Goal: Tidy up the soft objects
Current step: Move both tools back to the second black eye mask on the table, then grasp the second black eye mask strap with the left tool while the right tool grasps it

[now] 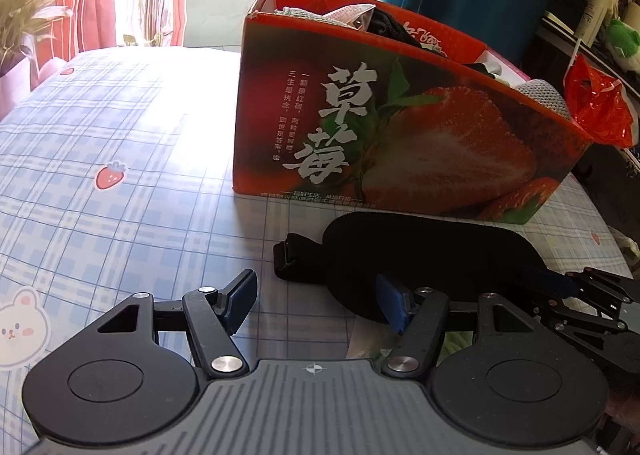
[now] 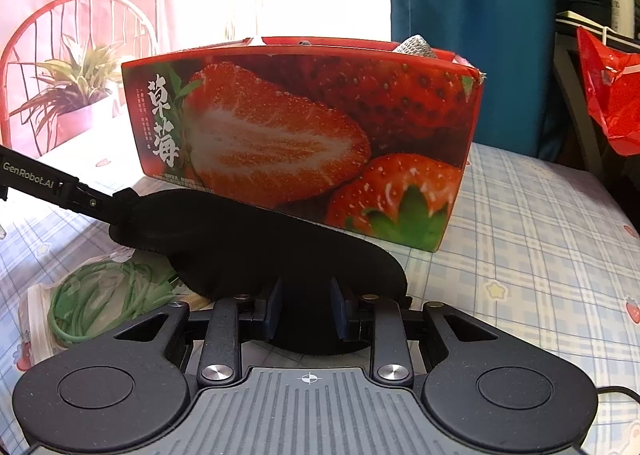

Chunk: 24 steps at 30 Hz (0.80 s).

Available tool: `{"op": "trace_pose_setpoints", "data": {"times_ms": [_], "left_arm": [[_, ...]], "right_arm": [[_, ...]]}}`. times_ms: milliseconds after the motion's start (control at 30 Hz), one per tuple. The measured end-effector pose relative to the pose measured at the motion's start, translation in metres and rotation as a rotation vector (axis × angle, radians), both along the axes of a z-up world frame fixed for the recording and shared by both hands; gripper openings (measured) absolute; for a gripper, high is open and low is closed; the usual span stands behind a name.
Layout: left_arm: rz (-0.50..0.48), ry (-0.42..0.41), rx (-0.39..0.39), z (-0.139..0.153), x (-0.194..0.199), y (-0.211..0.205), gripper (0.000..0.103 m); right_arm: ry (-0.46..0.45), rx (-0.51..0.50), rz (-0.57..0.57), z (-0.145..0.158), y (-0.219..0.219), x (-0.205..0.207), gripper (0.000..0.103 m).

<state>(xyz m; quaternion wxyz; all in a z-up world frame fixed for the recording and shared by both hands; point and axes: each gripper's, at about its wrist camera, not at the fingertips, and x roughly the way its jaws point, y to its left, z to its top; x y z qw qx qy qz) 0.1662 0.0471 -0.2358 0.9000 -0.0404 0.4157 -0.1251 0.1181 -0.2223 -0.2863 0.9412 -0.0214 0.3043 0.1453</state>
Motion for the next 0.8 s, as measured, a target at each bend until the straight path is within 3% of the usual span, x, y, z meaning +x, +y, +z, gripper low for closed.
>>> {"op": "trace_pose_setpoints", "data": {"times_ms": [400, 533, 800], "left_arm": [[0.005, -0.014, -0.002, -0.005, 0.025, -0.011, 0.068], [-0.03, -0.011, -0.027, -0.006, 0.02, -0.02, 0.068], [-0.009, 0.009, -0.106, -0.008, 0.022, -0.024, 0.068]], "right_arm": [[-0.009, -0.007, -0.002, 0.0, 0.0, -0.002, 0.025], [-0.011, -0.011, -0.001, -0.001, 0.001, -0.001, 0.025], [-0.014, -0.019, -0.001, -0.001, 0.002, -0.002, 0.025]]}}
